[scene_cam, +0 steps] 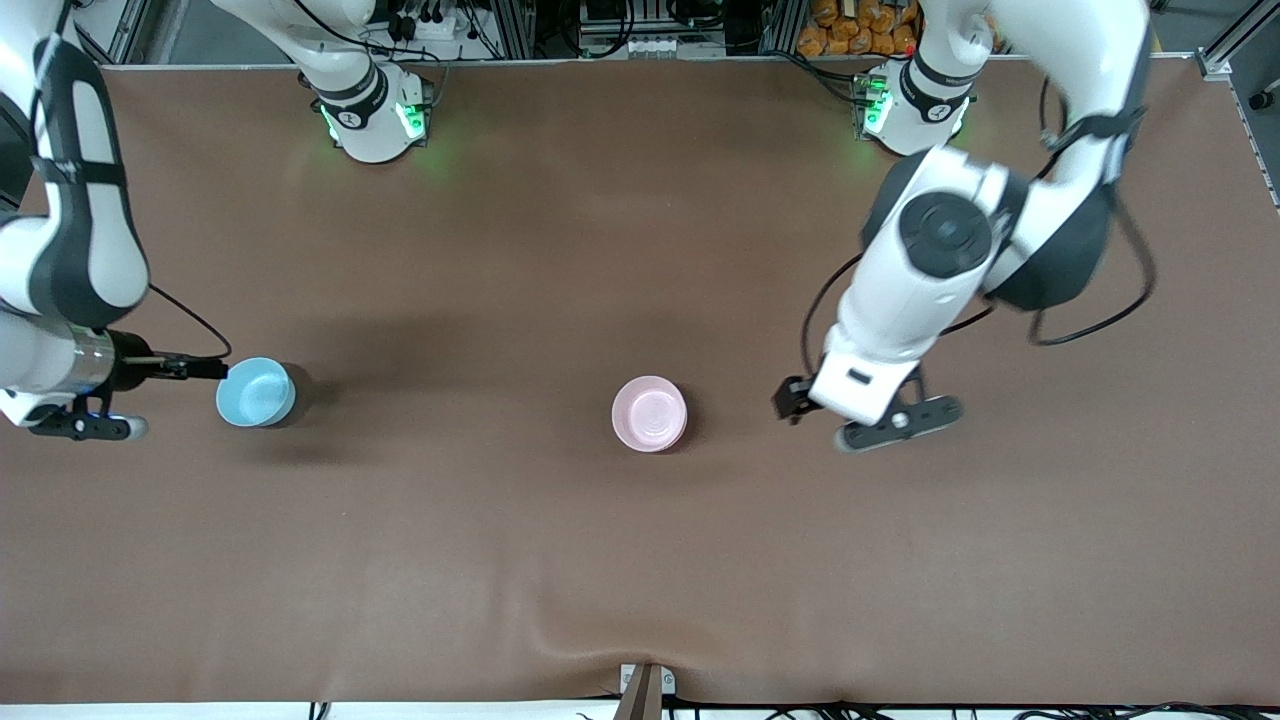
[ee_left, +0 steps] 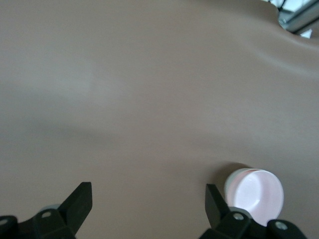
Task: Stack pink and blue bowls on white bowl
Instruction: 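Raise the left gripper away while the right gripper reaches the blue bowl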
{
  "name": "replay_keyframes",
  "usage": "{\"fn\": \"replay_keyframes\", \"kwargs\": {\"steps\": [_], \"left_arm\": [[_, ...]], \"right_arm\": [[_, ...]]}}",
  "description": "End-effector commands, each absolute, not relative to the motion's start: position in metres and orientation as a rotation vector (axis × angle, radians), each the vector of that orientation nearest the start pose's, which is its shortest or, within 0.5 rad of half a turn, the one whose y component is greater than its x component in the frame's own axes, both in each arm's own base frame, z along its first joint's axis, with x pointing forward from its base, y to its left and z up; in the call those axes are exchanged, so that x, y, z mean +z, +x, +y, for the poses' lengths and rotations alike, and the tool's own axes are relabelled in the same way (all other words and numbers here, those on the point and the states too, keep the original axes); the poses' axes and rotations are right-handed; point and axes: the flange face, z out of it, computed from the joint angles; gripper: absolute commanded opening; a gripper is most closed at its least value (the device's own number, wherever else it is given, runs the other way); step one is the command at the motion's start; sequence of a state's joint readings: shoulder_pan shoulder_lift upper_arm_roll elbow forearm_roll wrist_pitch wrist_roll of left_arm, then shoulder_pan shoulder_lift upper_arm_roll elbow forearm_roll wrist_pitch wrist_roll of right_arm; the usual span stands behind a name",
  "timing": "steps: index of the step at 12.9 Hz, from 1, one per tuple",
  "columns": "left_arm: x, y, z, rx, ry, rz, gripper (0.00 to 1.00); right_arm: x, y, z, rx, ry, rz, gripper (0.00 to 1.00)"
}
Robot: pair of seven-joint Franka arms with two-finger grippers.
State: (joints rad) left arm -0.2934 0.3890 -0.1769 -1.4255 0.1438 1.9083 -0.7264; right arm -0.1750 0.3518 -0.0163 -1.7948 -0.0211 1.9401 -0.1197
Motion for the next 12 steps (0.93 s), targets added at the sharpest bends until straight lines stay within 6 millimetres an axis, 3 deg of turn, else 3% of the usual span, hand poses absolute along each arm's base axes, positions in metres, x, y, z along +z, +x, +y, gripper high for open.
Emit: {"fn": "replay_keyframes", "kwargs": {"steps": [1,3,6,9,12], "left_arm": [[0.542,0.615,-0.224,-0.202,-3.081,-0.217,1.00],[0.585,0.604,-0.184,-0.228,-3.072,-0.147,1.00],[0.633,0.588,-0.125,-0.224,-3.160,-0.140,1.00],[0.636,0.550,-0.103,-0.181,-3.164,-0.100,1.00],[0.629,0.541,-0.082,-0.180,-3.200,-0.183,1.00]], "right_arm": [[0.309,0.592,-0.127,0.200,-3.156,-0.001,1.00],[0.285,0.583,-0.141,0.091,-3.167,-0.082,1.00],[0.248,0.577,-0.163,0.034,-3.167,-0.176,1.00],[0.219,0.573,-0.176,0.006,-3.168,-0.207,1.00],[0.208,0.571,-0.177,0.033,-3.161,-0.200,1.00]]}}
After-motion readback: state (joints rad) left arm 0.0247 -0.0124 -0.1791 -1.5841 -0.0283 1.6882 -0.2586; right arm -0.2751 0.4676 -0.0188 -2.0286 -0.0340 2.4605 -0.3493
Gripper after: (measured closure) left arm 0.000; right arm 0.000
